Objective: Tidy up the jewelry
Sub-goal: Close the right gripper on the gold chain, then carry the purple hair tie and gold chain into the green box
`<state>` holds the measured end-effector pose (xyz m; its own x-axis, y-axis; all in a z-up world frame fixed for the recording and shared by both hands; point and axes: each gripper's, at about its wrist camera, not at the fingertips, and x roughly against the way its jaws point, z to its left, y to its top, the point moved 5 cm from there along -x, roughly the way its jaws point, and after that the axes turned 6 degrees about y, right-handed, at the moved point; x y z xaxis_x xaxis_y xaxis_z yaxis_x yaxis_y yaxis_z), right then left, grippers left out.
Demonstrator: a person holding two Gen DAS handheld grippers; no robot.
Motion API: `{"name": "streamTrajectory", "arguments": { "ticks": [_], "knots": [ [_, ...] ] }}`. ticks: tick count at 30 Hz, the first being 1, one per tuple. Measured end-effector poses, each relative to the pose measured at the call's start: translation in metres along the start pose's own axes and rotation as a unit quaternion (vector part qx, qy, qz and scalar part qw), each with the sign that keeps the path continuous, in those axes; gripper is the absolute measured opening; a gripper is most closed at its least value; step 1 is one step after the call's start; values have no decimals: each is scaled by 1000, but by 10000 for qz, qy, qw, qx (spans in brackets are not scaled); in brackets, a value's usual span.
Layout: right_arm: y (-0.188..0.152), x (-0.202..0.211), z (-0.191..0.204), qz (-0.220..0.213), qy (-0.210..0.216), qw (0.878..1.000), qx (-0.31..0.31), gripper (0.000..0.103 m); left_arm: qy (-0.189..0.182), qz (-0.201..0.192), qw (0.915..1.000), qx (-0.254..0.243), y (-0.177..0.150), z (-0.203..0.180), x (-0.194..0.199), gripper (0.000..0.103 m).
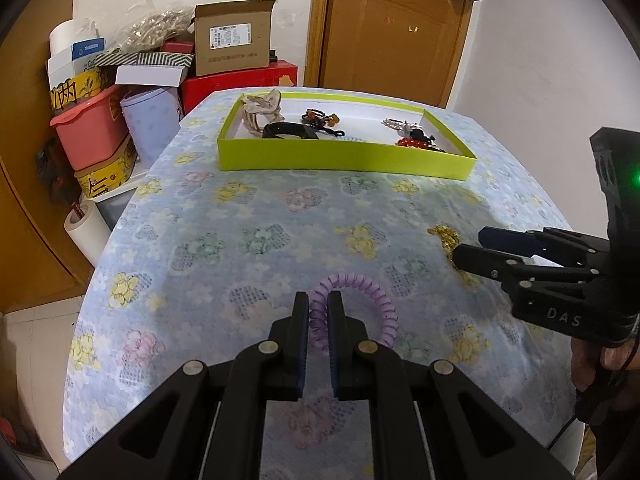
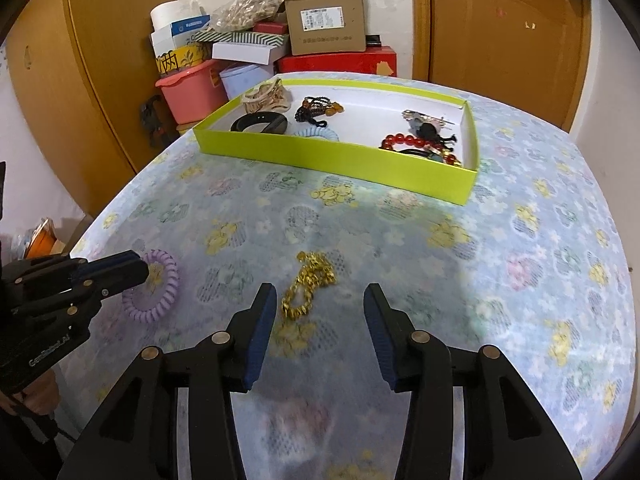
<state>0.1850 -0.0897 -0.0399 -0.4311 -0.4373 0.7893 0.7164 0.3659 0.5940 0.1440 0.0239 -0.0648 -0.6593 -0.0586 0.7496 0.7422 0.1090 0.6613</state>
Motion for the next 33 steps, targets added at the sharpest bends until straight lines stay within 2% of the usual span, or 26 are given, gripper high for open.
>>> {"name": "streamTrajectory", "arguments": {
  "ticks": [7, 10, 12, 13, 22, 25, 33],
  "knots": [
    [9, -11, 10, 71, -113, 9996, 238, 46, 49, 1, 10000, 66, 5, 7, -4, 9],
    [10, -13, 13, 98, -284, 9988, 391, 33, 49, 6, 10000, 82, 5, 9, -4, 9],
    [10, -13, 14, 102, -285, 9987, 411, 18, 43, 4, 10000, 89, 5, 10, -4, 9],
    [11, -14, 15, 110, -316, 9985, 433, 16, 39, 1, 10000, 88, 5, 10, -4, 9],
    [9, -12, 19, 111, -376, 9982, 449, 13, 56, -28, 9999, 100, 7, 14, 0, 9],
    [10, -6, 21, 55, -367, 9981, 483, 6, 64, -48, 9999, 101, 7, 14, 3, 9],
    [3, 2, 25, 43, -306, 9981, 529, 5, 58, -90, 9999, 52, 6, 9, 11, 9]
  ]
}}
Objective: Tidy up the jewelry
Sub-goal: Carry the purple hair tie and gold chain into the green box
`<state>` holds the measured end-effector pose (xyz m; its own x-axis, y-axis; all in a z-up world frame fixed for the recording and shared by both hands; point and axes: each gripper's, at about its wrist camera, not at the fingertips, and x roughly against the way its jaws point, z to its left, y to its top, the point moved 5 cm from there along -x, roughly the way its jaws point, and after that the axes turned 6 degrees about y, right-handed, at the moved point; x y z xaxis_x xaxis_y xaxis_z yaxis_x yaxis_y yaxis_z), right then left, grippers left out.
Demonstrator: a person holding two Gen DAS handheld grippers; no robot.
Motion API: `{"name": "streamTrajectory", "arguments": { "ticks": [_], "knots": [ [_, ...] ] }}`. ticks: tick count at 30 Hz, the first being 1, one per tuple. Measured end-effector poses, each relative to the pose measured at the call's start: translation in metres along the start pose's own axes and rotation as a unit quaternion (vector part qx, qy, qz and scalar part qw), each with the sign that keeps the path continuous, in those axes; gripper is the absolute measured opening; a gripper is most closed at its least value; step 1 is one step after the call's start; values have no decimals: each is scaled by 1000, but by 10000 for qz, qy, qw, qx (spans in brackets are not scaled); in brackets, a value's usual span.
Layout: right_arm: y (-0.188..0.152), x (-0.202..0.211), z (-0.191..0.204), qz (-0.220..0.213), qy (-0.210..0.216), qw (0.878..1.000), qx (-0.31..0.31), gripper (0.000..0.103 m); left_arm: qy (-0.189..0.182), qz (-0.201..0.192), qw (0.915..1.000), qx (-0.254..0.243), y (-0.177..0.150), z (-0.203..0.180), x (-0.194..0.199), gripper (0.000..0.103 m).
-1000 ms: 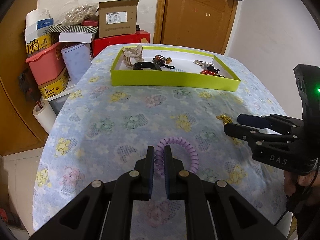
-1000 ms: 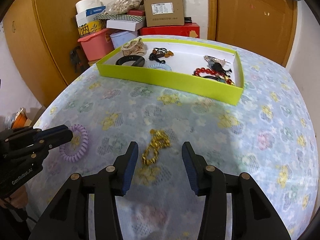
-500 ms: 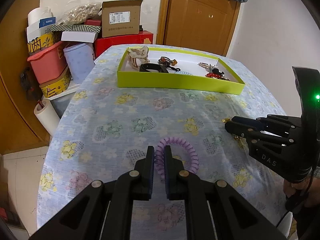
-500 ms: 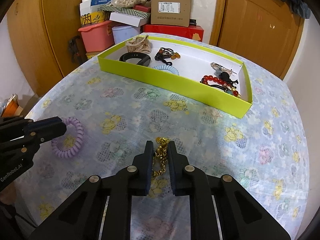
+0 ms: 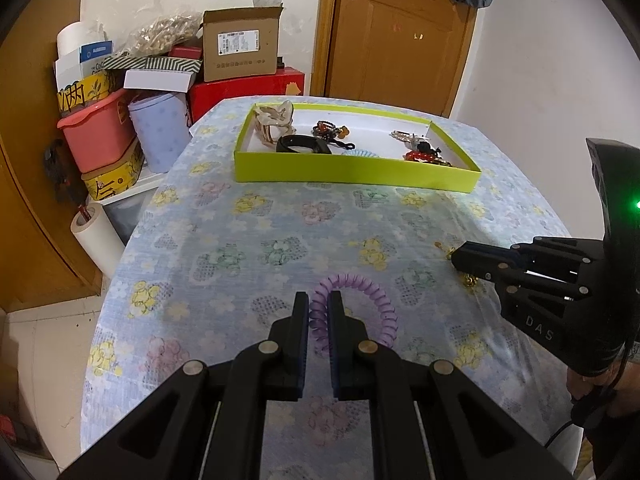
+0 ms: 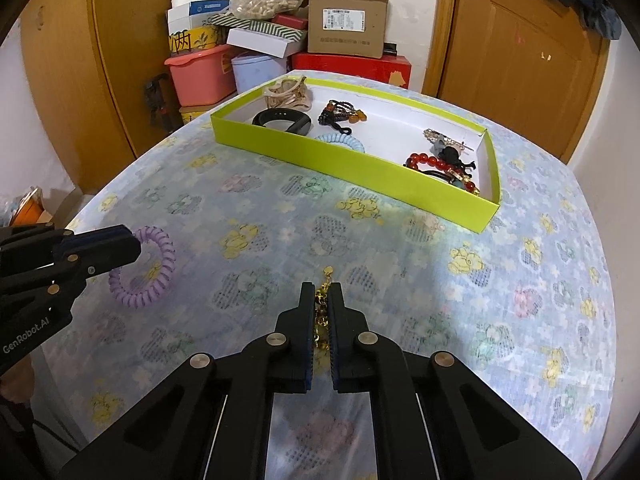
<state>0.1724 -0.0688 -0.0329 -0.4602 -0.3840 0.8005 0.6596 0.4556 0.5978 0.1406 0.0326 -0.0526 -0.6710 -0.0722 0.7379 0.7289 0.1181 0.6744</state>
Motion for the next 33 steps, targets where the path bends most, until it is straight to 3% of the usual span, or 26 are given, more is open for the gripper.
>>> {"name": "streamTrajectory", "arguments": {
  "ticks": [10, 25, 33],
  "knots": [
    [3, 17, 1, -180, 29, 9998, 19, 5, -15, -58, 10000, -53, 1, -6, 8, 9],
    [9, 49, -10, -529, 503, 9968, -314, 5, -103, -121, 9998, -88, 10, -10, 16, 9],
    [14, 67, -16, -672, 536, 9958, -314, 5, -172, -199, 9995, -196, 19, -16, 23, 9]
  ]
}}
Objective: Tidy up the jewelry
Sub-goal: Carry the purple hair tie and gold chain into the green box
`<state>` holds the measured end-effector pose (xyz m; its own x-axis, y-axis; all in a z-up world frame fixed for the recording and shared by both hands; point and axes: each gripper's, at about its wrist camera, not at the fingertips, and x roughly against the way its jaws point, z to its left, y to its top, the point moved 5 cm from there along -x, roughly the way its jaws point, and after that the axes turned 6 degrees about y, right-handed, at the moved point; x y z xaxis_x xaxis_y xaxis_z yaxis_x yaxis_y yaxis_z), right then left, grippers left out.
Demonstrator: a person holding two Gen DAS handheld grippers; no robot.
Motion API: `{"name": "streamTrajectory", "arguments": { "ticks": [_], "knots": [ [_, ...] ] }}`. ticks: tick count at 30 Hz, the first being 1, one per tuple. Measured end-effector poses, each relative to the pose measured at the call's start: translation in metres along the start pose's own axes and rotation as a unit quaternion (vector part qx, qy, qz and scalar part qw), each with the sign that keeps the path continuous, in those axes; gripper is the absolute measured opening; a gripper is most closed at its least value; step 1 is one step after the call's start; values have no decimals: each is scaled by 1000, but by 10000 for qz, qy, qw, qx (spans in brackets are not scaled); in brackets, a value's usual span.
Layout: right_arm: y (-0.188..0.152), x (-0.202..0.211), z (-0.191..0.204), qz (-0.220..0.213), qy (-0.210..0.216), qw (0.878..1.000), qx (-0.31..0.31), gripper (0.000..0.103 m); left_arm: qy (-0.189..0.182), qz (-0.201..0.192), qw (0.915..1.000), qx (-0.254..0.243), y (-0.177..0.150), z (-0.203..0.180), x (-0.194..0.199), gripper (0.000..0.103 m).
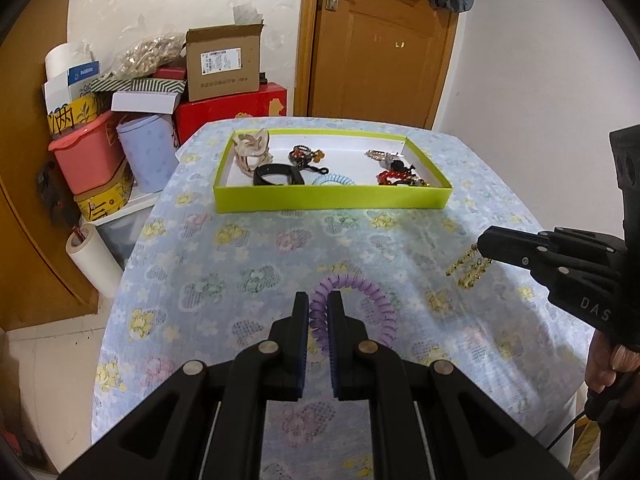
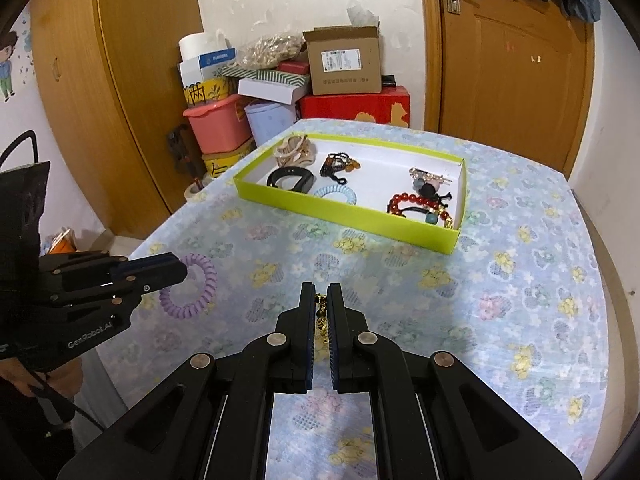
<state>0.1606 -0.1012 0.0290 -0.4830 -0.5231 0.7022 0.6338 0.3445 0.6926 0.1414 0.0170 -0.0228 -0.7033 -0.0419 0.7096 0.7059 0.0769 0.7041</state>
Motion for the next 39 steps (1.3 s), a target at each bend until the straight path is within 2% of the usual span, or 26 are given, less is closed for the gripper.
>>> {"name": "streamTrajectory", "arguments": {
  "ticks": [12, 22, 31, 39],
  "knots": [
    [25, 16, -6, -181, -43, 9997, 150, 5, -79, -178, 9995, -243, 27, -10, 7, 9],
    [59, 10, -25, -250, -58, 9995, 189, 5, -67, -248, 9990, -372, 68, -13, -7, 9],
    [99, -15, -42, -260, 63, 9994, 205, 5, -77, -190, 9988, -437, 109, -14, -41, 9],
    [120, -63, -59, -48, 206, 9997, 122, 5, -103, -49, 9990, -437, 137, -13, -86, 9]
  ]
}}
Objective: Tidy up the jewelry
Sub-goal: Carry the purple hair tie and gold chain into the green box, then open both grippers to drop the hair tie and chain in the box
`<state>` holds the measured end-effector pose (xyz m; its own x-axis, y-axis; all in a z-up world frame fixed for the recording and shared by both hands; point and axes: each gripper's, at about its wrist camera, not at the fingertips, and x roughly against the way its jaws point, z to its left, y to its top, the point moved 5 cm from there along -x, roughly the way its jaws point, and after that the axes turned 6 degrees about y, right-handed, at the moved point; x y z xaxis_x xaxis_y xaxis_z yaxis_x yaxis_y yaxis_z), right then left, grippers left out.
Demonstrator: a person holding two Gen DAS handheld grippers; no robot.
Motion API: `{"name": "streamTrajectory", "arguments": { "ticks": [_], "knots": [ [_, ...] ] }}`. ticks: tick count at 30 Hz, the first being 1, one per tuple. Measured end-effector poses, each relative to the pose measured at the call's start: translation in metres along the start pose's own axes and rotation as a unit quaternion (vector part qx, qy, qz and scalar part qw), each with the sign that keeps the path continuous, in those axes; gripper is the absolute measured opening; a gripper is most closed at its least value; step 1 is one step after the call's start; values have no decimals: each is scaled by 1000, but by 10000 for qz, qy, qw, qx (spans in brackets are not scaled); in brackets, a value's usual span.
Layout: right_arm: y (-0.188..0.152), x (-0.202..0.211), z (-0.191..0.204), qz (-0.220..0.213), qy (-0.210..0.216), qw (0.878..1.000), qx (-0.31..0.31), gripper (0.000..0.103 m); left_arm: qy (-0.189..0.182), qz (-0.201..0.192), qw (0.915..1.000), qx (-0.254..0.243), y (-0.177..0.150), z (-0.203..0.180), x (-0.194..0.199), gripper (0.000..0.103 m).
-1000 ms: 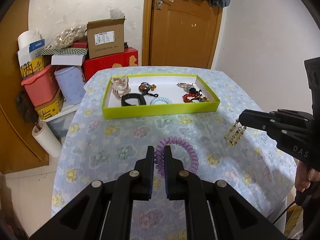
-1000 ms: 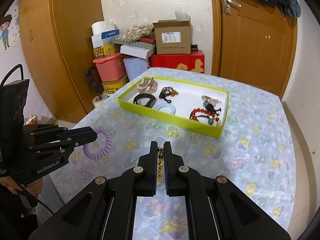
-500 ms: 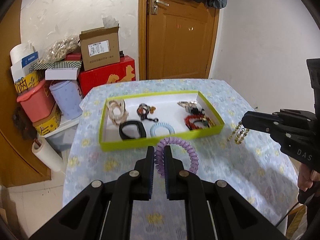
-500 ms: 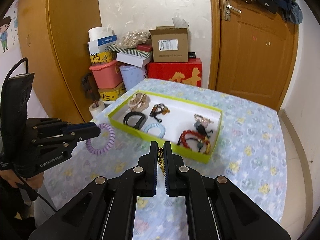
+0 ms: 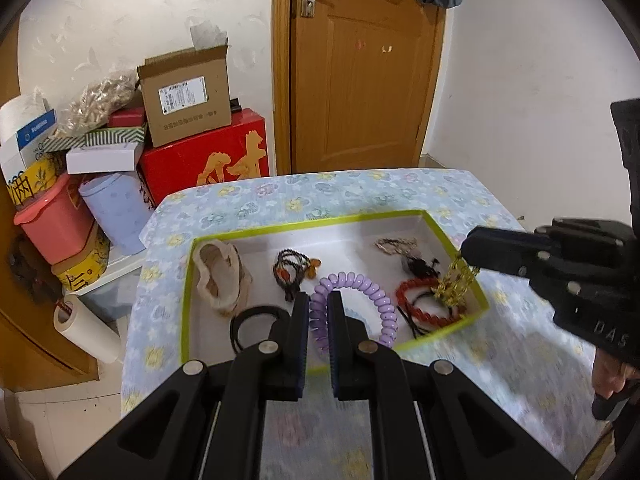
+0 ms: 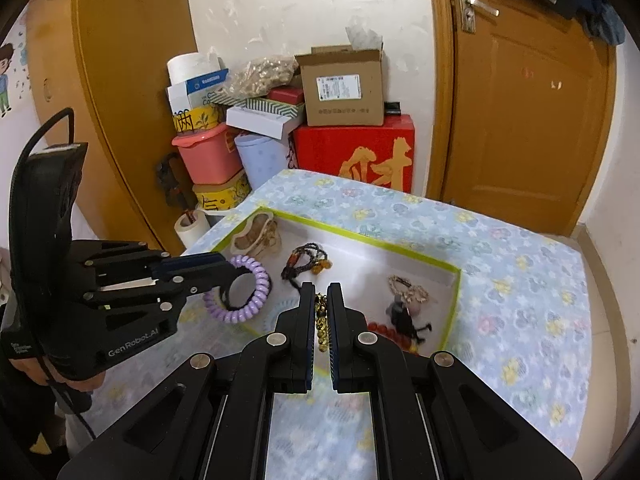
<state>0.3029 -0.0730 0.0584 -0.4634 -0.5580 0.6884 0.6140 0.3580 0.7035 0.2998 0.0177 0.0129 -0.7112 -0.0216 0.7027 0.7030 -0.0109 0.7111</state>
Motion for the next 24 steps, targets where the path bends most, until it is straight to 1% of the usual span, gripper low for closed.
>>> {"name": "streamTrajectory", "arguments": {
  "ticks": [5, 13, 19, 24],
  "knots": [
    [2, -32, -19, 202, 46, 9997, -146, 5, -27, 153, 9999, -10, 8, 0, -32, 9],
    [-7, -69, -47, 492, 11, 9980, -386, 5, -36, 448, 9990, 38, 6, 3, -77, 9],
    [-14, -85, -60, 668, 17, 9964, -521, 6, -57, 594, 9982, 16, 2, -1, -94, 10],
    [-18, -92, -64, 770, 11, 9953, -588, 6, -72, 600, 9982, 3, 3, -3, -98, 10]
  ]
}}
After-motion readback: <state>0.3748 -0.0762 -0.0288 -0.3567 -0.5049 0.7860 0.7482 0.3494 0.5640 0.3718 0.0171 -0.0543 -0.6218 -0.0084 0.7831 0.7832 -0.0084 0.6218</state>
